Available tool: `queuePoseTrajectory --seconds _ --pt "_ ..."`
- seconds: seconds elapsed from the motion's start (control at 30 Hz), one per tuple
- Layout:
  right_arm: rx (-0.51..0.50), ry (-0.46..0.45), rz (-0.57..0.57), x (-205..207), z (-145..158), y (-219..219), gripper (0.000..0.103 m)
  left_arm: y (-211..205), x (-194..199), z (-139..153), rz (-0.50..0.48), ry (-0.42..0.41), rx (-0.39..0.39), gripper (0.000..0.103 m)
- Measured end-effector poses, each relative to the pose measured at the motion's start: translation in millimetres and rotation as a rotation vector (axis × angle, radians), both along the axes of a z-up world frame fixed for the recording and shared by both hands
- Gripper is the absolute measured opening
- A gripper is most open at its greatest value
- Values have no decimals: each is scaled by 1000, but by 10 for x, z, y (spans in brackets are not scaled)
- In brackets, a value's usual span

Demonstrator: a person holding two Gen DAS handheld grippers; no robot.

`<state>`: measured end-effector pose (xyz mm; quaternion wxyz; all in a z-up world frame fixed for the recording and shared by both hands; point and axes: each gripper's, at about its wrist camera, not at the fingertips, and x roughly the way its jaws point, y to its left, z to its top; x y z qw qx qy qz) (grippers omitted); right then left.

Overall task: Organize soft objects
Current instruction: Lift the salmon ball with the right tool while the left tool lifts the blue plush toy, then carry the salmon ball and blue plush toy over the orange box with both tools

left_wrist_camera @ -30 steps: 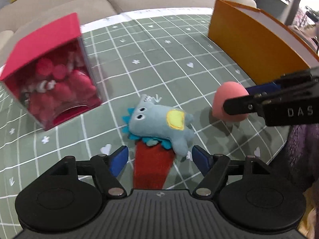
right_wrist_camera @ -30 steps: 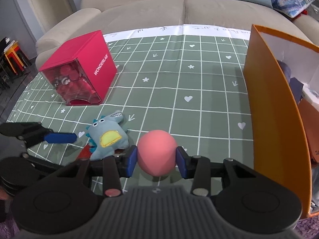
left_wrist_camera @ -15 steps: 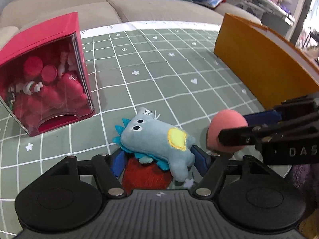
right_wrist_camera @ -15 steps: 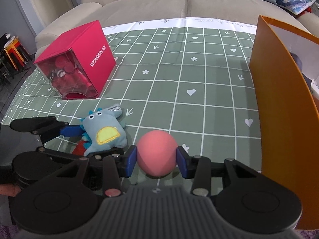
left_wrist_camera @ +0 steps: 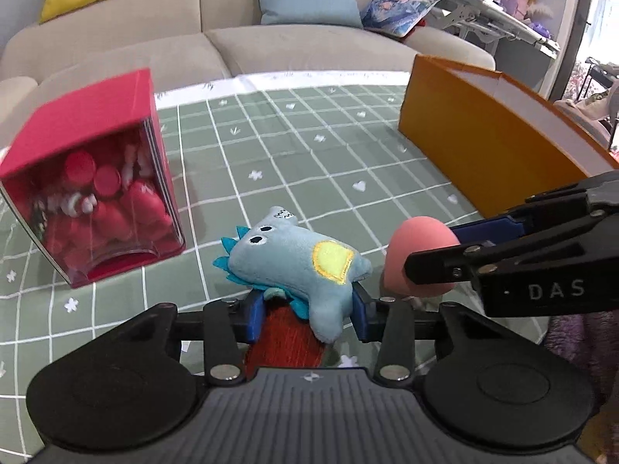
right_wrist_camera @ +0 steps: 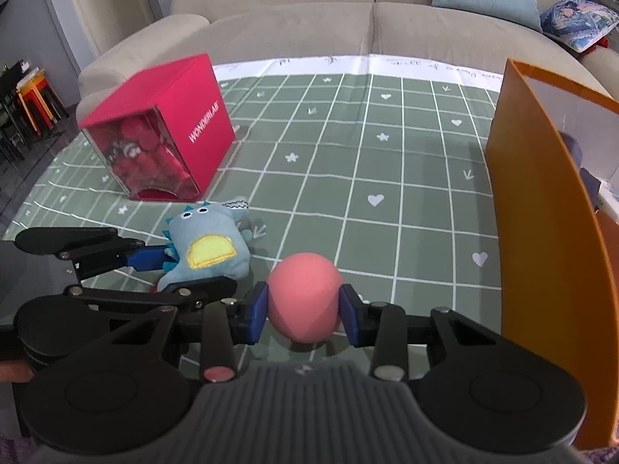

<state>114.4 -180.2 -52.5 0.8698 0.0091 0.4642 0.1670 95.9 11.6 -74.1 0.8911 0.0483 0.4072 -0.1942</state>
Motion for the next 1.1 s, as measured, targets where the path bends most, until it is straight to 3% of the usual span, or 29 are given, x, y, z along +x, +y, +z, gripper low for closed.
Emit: queuePoseTrajectory --seconds 0.67,0.93,1.1 --pt "-22 -129 -76 -497 690 -300 39 -355 -400 806 -56 -90 -11 49" --pt "-34 -185 -159 -720 953 -690 39 -854 -433 1086 -162 -136 -21 49" --pt "-52 -223 -243 -761 1060 -1067 39 -1262 -280 1228 -209 -119 -41 49"
